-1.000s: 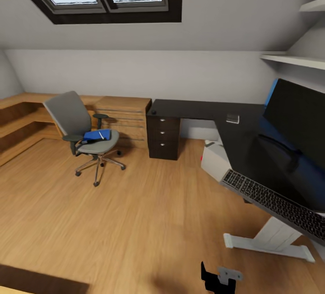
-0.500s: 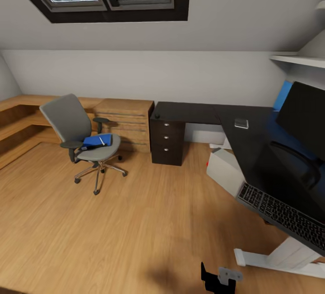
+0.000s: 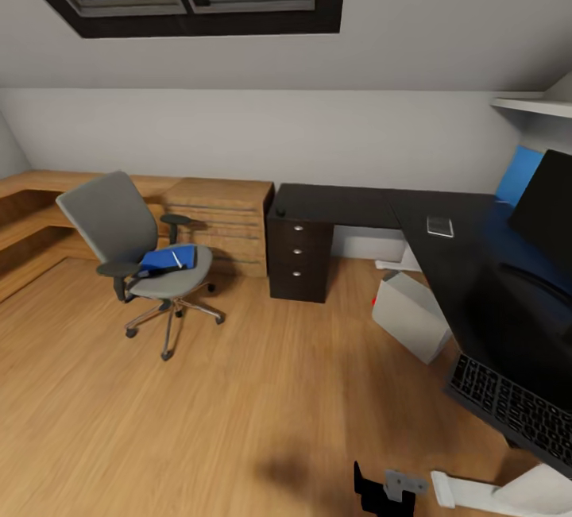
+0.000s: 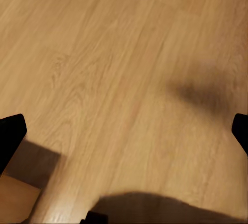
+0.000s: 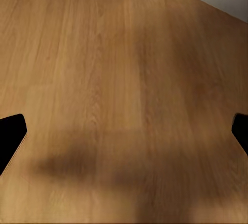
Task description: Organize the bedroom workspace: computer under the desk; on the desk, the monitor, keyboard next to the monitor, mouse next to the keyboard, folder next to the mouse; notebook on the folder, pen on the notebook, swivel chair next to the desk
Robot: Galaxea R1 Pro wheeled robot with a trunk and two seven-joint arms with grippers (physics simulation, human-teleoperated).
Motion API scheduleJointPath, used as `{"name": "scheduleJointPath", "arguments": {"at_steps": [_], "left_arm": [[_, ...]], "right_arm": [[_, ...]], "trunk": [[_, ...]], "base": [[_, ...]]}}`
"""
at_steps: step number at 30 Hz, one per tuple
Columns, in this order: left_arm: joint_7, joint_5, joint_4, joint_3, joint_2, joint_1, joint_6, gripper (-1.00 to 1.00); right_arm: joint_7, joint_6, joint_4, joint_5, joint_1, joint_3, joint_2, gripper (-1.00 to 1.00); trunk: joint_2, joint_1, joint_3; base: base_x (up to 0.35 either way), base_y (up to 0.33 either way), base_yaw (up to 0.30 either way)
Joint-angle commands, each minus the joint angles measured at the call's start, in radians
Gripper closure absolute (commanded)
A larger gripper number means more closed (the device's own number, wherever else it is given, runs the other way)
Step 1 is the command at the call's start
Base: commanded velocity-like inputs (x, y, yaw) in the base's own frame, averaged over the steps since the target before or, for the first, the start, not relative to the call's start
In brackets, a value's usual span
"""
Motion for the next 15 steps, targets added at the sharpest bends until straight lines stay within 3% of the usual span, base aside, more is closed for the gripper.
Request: {"name": "scheduleJointPath", "arguments": {"at_steps": [1, 15], "left_arm": [[0.01, 0.007, -0.001, -0.008, 0.002, 0.0, -0.003, -1.0], [0.008, 0.005, -0.001, -0.008, 0.002, 0.0, -0.002, -1.0]], "right_arm": [[0.0, -0.004, 0.002, -0.008, -0.001, 0.008, 0.0, -1.0], [0.002, -0.004, 0.002, -0.008, -0.001, 0.008, 0.001, -1.0]], "trunk": [[0.0, 0.001, -0.001], [0.0, 0.001, -0.001]], "base": [[0.319, 0.093, 0.0], [0.321, 0.025, 0.0]]}}
